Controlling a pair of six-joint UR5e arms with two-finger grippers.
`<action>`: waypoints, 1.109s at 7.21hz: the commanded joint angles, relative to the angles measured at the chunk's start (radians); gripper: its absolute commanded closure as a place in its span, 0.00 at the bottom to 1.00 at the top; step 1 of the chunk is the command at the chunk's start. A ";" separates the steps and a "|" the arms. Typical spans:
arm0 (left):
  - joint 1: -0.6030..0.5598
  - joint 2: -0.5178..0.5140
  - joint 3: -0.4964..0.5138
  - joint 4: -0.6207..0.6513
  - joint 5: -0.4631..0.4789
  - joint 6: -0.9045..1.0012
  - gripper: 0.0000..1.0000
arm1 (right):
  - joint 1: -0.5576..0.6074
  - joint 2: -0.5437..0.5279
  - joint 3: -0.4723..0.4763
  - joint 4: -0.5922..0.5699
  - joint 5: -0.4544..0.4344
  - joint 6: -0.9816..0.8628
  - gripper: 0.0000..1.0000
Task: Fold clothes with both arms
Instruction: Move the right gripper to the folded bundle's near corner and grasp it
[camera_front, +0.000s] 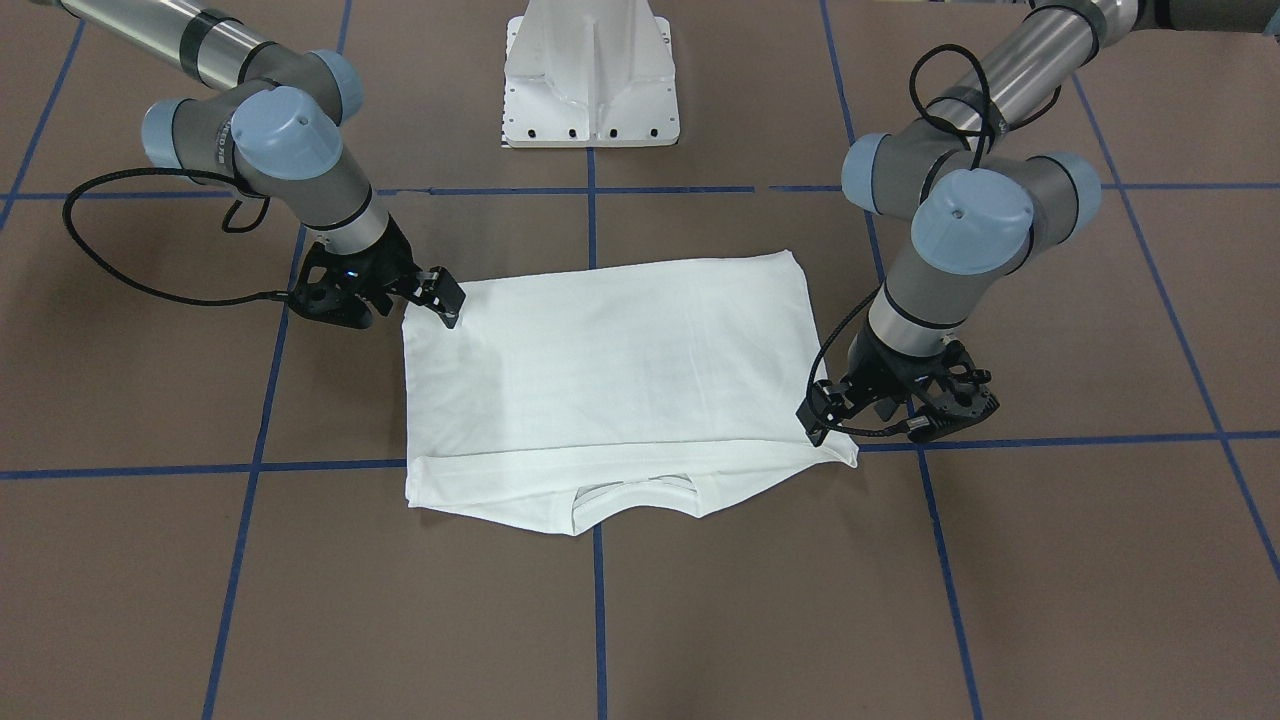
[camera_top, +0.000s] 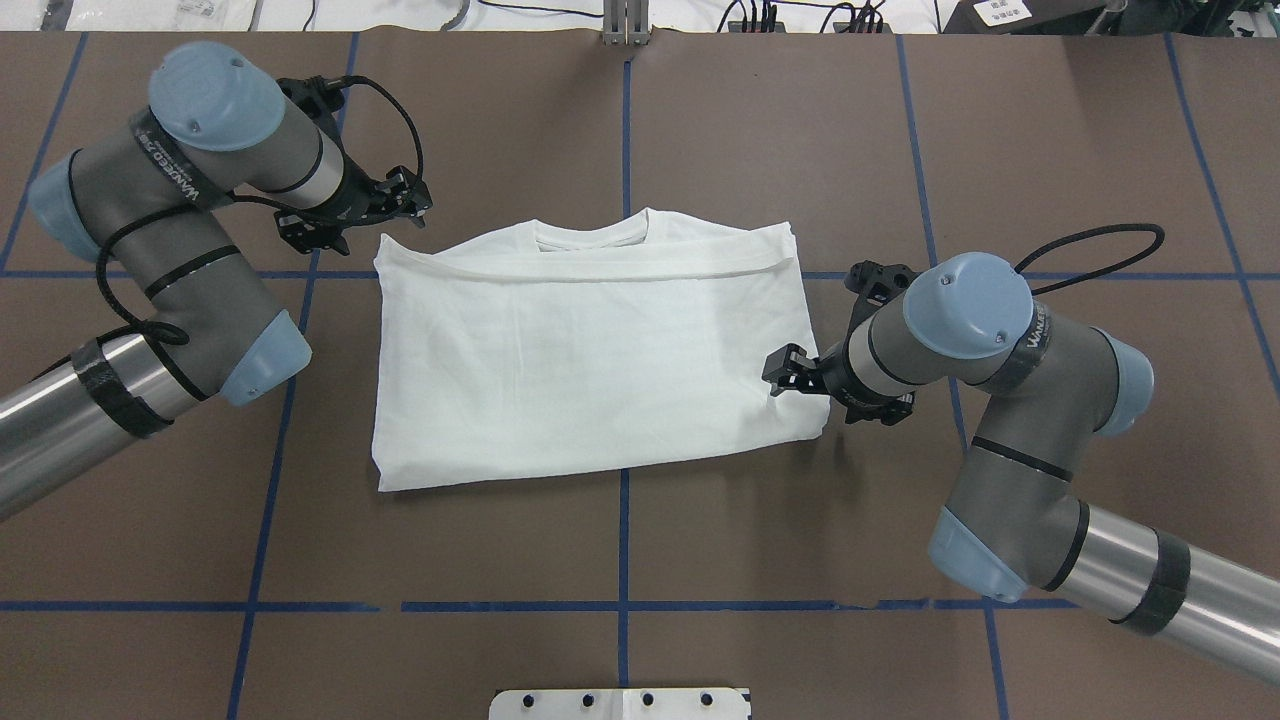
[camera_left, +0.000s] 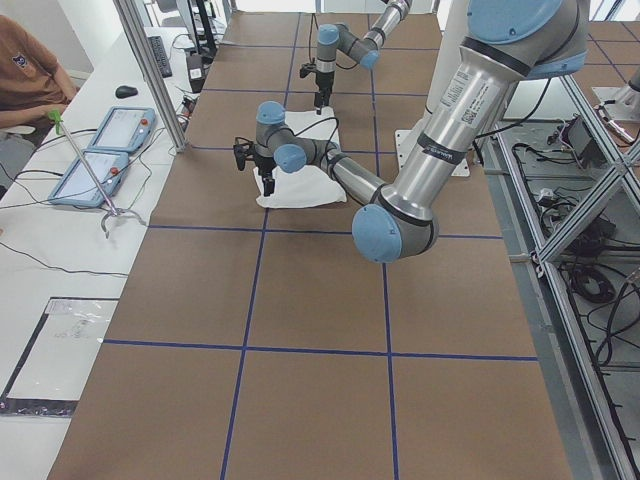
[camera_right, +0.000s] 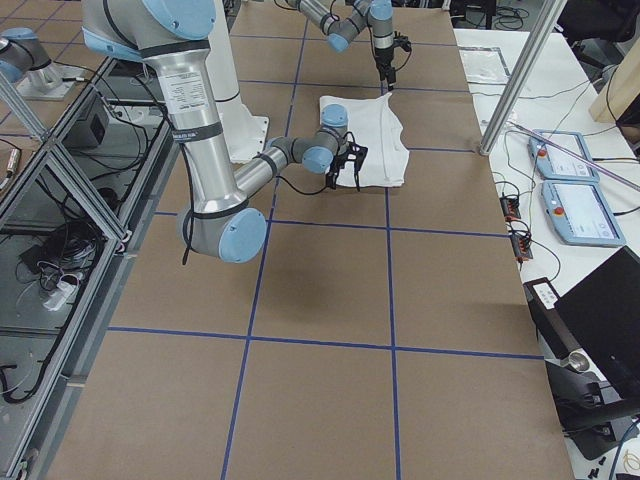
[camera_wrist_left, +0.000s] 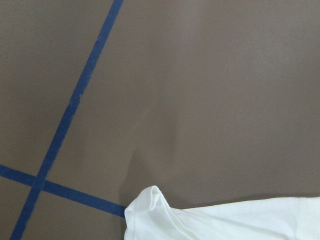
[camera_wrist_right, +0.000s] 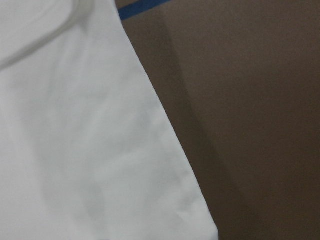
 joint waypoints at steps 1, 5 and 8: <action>0.000 0.000 0.000 -0.001 0.000 0.001 0.01 | -0.026 -0.020 0.024 0.000 -0.003 0.019 0.10; 0.000 0.000 0.000 -0.001 0.016 0.001 0.01 | -0.029 -0.035 0.058 0.000 0.016 0.018 0.87; 0.002 -0.005 0.000 -0.001 0.016 -0.001 0.01 | -0.008 -0.037 0.064 -0.002 0.022 0.016 1.00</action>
